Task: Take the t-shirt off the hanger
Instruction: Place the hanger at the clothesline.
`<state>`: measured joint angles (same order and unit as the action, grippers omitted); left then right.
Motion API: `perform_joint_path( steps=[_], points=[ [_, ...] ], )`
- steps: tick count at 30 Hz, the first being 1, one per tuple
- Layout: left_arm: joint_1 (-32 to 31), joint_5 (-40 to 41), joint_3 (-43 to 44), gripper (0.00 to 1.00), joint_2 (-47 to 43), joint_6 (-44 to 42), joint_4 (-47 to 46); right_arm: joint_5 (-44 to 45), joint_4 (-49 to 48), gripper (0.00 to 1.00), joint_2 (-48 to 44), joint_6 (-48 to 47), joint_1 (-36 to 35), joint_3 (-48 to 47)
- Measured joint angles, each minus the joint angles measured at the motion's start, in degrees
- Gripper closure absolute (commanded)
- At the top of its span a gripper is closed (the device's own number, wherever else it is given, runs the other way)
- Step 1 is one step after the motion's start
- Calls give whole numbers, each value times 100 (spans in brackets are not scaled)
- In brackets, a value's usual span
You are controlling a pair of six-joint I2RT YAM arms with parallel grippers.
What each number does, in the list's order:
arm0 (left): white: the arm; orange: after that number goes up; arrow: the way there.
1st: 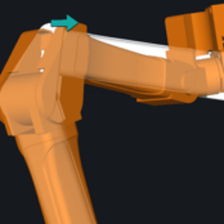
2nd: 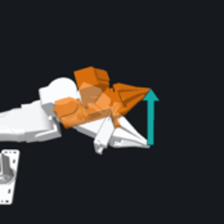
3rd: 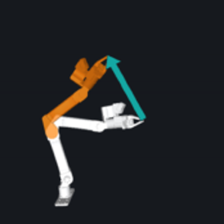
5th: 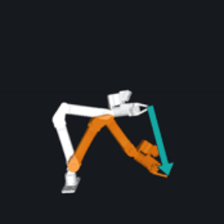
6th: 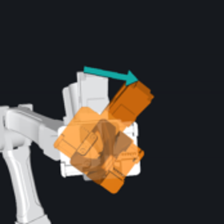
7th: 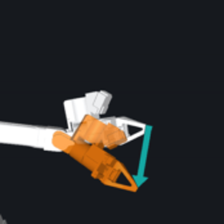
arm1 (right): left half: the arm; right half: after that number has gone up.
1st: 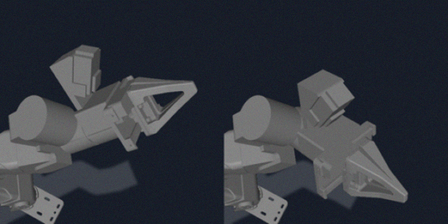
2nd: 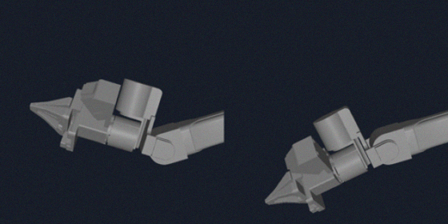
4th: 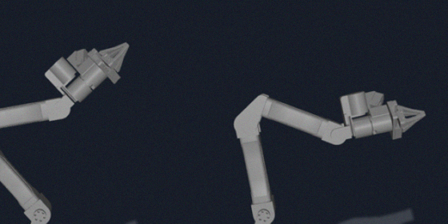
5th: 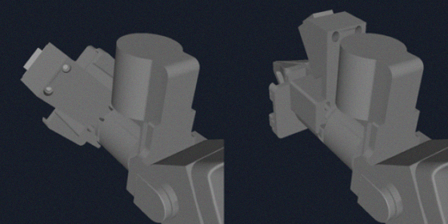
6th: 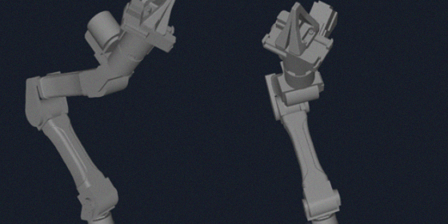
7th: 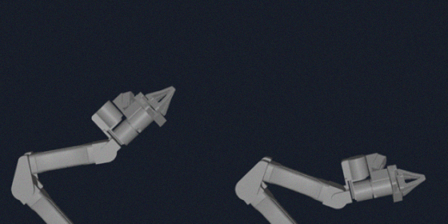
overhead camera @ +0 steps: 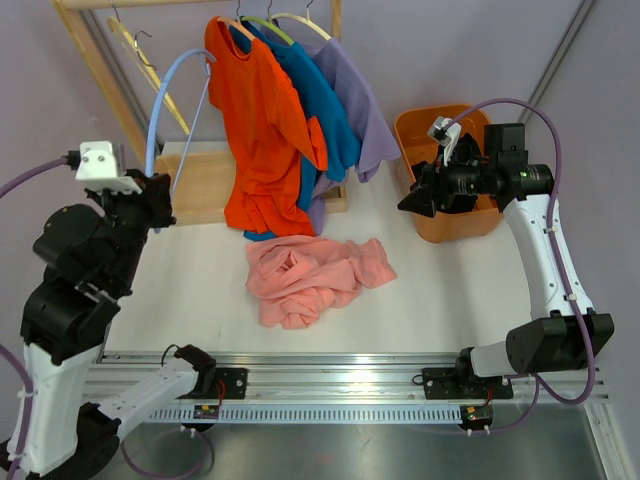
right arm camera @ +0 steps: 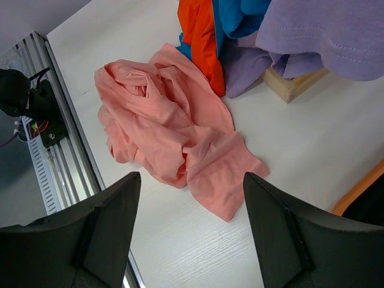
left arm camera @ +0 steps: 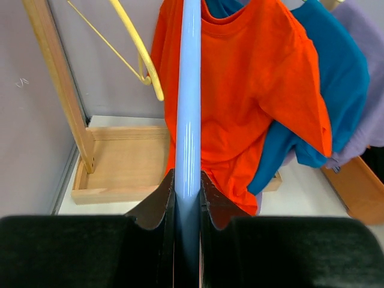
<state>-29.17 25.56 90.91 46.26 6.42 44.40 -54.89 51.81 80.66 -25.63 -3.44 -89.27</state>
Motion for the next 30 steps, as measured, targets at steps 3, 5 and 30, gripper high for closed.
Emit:
perform_joint_path(
  steps=[3,5,30],
  points=[
    [0,278,-33,100,463,-13,-372,0,-31,24,0,26,11,7],
    [0,551,-33,100,793,-24,-597,0,-79,23,0,50,20,22],
    [407,3329,2035,100,4588,-1423,-2710,-7,-273,24,0,278,186,168]
  ],
)
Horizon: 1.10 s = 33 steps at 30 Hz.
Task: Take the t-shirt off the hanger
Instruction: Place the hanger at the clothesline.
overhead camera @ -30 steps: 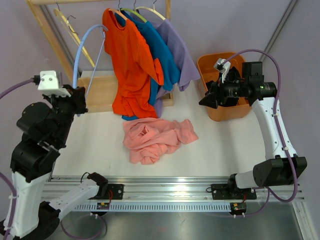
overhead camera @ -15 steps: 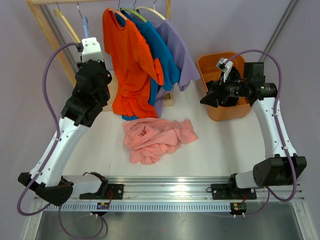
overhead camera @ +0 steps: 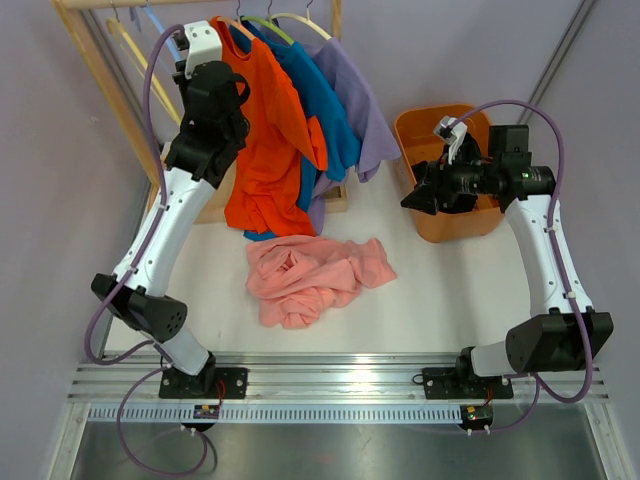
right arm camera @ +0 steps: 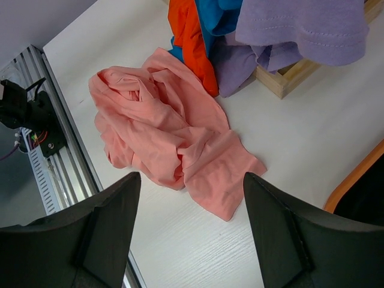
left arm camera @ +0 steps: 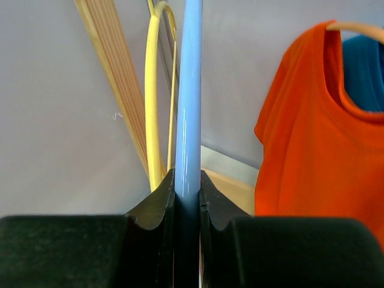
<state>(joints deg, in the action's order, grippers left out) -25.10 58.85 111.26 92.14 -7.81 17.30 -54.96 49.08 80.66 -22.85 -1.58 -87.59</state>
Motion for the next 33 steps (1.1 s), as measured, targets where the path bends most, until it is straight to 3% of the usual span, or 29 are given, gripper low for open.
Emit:
perform_joint_path(
  steps=[8,19,33],
  points=[
    [385,-61,1226,100,861,332,737,-2,-2,24,-7,50,15,107],
    [625,-264,1237,100,955,1167,1405,-11,-83,24,-37,103,20,149],
    [673,-313,756,97,831,1552,1340,-61,-131,24,-37,188,22,160]
  ],
)
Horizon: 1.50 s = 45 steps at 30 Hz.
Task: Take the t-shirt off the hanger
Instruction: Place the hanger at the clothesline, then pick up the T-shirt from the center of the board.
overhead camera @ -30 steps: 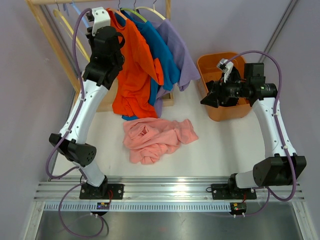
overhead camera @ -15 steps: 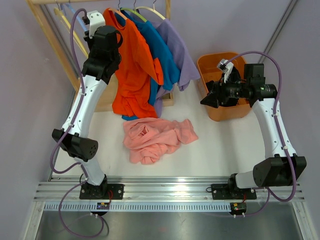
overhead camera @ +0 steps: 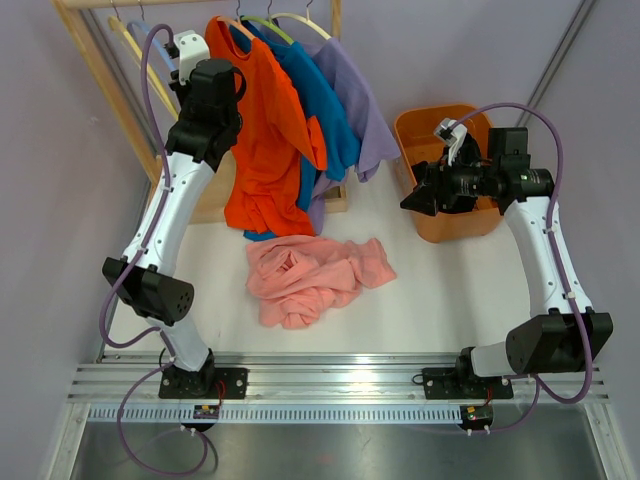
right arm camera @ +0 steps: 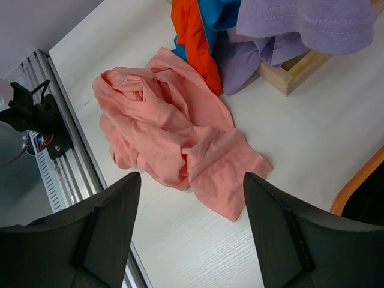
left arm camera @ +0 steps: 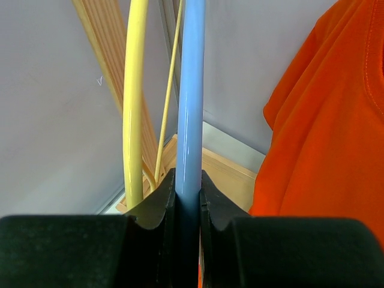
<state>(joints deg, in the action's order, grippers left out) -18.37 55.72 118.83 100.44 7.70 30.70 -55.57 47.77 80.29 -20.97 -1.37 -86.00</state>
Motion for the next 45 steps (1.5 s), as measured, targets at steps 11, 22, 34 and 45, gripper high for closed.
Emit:
perform_joint_path(
  steps=[11,22,34,45],
  points=[
    [0,-417,-238,20,-289,264,-24,-87,2,24,-42,-28,0,149],
    [-55,-1825,-621,1,-1652,564,-39,-1069,1386,19,96,-1849,-15,-116],
    [-66,-3923,-2682,1,-3668,651,0,-682,2706,15,684,-5329,-2124,-83],
    [-66,-5368,-5337,1,-6349,1263,271,1910,302,1,911,-3447,-4463,1141]
  ],
)
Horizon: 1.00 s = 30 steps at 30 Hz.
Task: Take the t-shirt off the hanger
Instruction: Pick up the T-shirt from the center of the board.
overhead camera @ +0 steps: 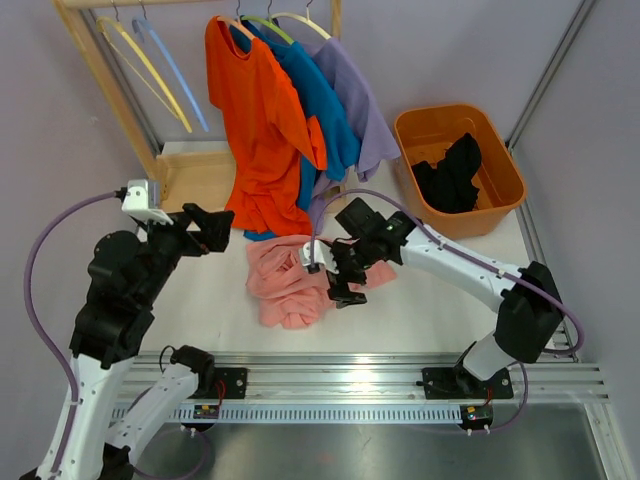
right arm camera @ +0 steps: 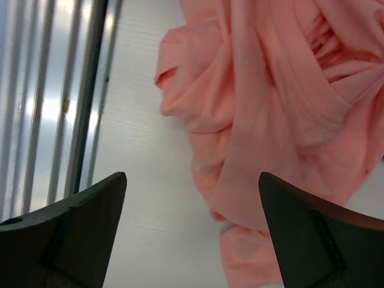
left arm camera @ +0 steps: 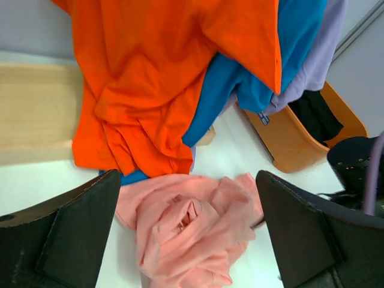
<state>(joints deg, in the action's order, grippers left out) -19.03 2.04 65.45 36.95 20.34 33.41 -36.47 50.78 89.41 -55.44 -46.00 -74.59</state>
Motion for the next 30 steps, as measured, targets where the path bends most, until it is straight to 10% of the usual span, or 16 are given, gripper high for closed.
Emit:
perform_joint_path(
  steps=[13,18,19,23,30],
  points=[
    [0,166,-828,1,-1137,761,702,1906,-2173,3,1410,1956,-638,669],
    [0,197,-866,1,-1154,837,774,1808,-1668,38,2103,2000,-638,33],
    [0,203,-890,1,-1169,852,772,1735,-1615,60,2131,2020,-634,-33],
    [0,227,-1071,1,-1318,938,793,1574,-1491,98,2140,2111,-638,-52],
    [0,256,-1178,1,-1401,1021,857,1115,-1027,100,1749,1615,-625,203]
  ],
)
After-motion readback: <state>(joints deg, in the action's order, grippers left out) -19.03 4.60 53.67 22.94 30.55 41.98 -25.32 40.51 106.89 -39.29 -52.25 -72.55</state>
